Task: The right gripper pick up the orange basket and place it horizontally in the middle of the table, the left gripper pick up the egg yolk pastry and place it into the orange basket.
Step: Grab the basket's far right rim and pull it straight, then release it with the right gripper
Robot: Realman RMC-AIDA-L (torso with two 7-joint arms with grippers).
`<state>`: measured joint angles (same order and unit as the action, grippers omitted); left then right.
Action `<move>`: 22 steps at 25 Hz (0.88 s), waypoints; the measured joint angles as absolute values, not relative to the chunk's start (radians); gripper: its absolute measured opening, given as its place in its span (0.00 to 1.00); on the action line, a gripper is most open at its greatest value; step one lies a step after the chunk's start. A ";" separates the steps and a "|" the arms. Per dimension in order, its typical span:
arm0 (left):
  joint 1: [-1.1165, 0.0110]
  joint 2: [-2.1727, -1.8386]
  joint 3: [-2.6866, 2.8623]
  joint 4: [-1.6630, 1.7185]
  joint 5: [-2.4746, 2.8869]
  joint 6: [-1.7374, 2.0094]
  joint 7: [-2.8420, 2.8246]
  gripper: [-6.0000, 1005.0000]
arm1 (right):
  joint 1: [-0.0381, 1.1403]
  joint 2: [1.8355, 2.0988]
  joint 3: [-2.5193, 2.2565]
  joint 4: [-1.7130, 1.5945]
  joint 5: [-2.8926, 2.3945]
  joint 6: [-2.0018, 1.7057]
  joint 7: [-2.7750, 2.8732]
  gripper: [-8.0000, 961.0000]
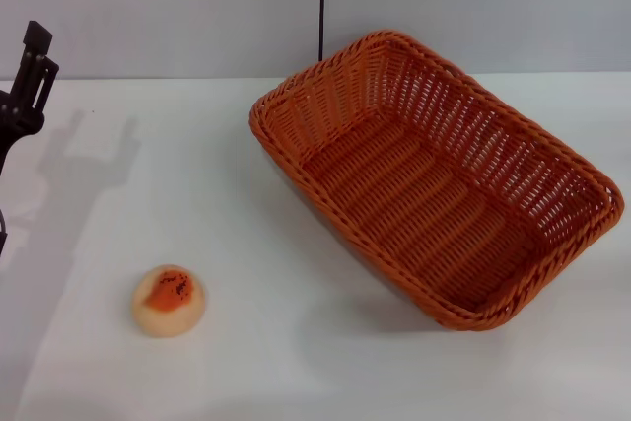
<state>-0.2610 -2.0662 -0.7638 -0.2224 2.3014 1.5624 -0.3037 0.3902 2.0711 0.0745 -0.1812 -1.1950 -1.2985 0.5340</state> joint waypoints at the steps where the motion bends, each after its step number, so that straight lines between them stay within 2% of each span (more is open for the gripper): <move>1: -0.261 -2.066 -0.764 -0.222 2.301 1.562 -0.304 0.72 | 0.390 2.071 0.074 -0.181 -1.195 -1.298 0.534 0.53; 14: -0.255 -2.065 -0.761 -0.218 2.310 1.574 -0.302 0.72 | 0.358 2.071 -0.024 -0.190 -1.195 -1.375 0.601 0.54; 22: -0.246 -2.065 -0.758 -0.218 2.312 1.604 -0.301 0.72 | 0.331 2.062 -0.184 -0.320 -1.215 -1.382 0.891 0.54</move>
